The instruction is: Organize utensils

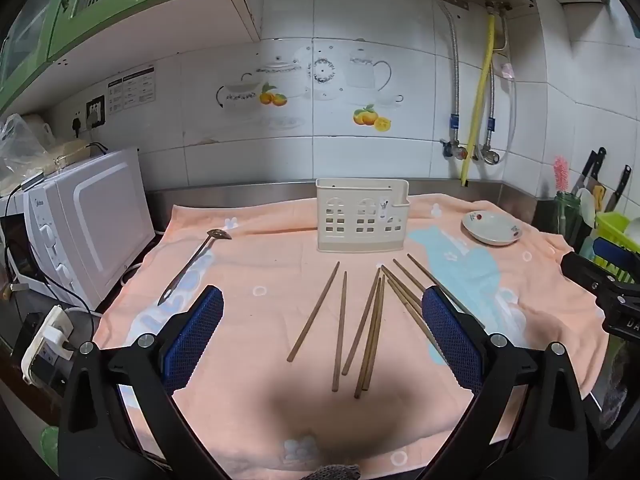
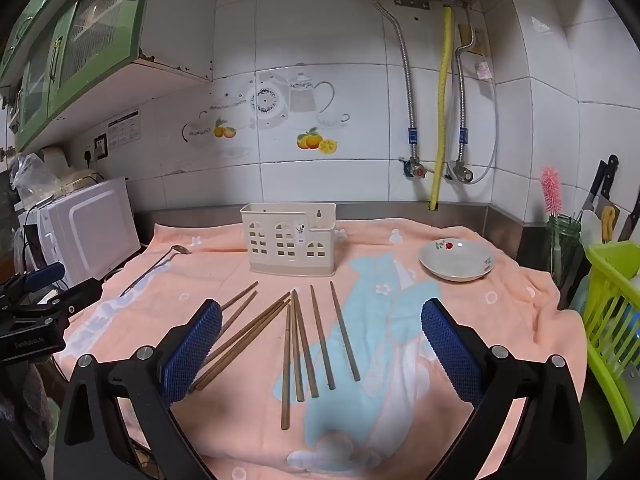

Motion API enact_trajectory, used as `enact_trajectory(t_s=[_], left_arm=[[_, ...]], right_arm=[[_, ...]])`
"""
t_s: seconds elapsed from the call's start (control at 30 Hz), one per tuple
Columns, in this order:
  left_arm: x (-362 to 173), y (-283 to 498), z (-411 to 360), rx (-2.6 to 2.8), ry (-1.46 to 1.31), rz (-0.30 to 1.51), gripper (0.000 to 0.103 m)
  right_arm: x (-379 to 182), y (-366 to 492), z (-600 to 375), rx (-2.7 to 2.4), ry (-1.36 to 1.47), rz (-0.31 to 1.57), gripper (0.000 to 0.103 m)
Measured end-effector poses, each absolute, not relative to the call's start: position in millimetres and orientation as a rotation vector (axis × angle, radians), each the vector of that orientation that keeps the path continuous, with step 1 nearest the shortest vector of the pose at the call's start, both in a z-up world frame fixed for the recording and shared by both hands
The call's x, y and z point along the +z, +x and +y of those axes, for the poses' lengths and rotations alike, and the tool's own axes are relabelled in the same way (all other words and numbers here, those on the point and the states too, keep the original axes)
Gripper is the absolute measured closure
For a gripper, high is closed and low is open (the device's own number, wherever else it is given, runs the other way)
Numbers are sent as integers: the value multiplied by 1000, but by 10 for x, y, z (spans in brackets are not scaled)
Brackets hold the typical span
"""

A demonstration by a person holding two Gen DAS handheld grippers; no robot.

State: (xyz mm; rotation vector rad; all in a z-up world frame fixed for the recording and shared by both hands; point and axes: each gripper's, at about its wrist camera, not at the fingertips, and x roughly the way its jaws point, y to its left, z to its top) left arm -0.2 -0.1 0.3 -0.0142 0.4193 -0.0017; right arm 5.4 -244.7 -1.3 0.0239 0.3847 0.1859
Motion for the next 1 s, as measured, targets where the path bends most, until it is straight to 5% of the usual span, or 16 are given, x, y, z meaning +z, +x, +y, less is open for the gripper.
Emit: enact_trajectory(t_s=[1.0], left_arm=[[23,-36,43,14,-21,410,5]], right_arm=[[-4,29,-2420,195,6,368,6]])
